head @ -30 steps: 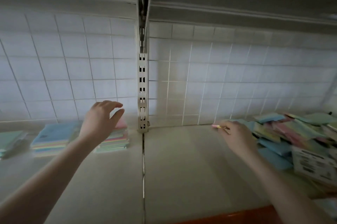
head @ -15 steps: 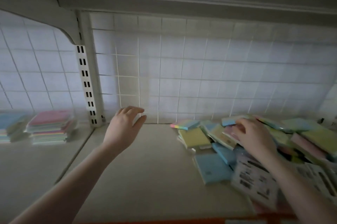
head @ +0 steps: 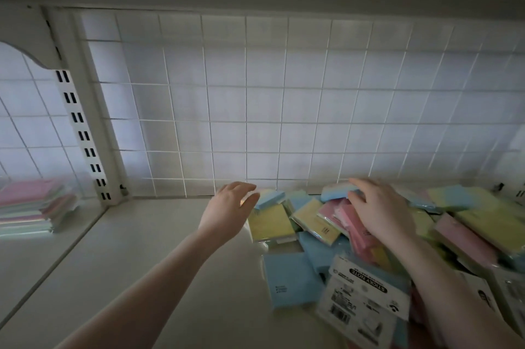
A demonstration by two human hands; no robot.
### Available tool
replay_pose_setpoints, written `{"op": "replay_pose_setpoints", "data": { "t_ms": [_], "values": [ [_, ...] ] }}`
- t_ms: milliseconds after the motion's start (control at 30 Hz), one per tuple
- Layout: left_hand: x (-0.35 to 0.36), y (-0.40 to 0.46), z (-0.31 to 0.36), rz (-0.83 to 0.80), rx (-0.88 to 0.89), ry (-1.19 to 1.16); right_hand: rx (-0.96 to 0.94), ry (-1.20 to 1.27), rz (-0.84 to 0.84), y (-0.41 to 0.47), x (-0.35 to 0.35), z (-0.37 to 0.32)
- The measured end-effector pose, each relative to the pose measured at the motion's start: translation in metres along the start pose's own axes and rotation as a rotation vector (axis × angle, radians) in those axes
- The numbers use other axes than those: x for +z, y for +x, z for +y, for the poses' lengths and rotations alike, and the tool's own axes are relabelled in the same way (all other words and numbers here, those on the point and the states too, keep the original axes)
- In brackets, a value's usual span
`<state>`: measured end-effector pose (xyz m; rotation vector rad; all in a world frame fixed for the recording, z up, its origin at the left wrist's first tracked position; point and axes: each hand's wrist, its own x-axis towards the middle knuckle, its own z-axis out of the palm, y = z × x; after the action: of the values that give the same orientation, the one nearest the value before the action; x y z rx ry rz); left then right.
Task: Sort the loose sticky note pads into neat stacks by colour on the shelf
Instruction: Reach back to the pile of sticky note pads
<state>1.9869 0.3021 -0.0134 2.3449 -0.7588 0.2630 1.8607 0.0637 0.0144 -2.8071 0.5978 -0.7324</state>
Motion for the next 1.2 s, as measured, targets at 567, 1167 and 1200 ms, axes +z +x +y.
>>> {"op": "replay_pose_setpoints", "data": {
  "t_ms": [567, 1167, 1200],
  "values": [
    [0.017, 0.012, 0.003, -0.049, -0.168, -0.049, 0.221, 0.012, -0.024, 0.018, 0.003, -0.006],
    [-0.007, 0.026, -0.001, -0.290, -0.354, -0.386, 0.532, 0.152, -0.371, 0.062, 0.006, -0.007],
    [-0.009, 0.026, -0.002, -0.308, -0.347, -0.389, 0.549, 0.184, -0.373, 0.063, 0.008, -0.005]
  ]
}}
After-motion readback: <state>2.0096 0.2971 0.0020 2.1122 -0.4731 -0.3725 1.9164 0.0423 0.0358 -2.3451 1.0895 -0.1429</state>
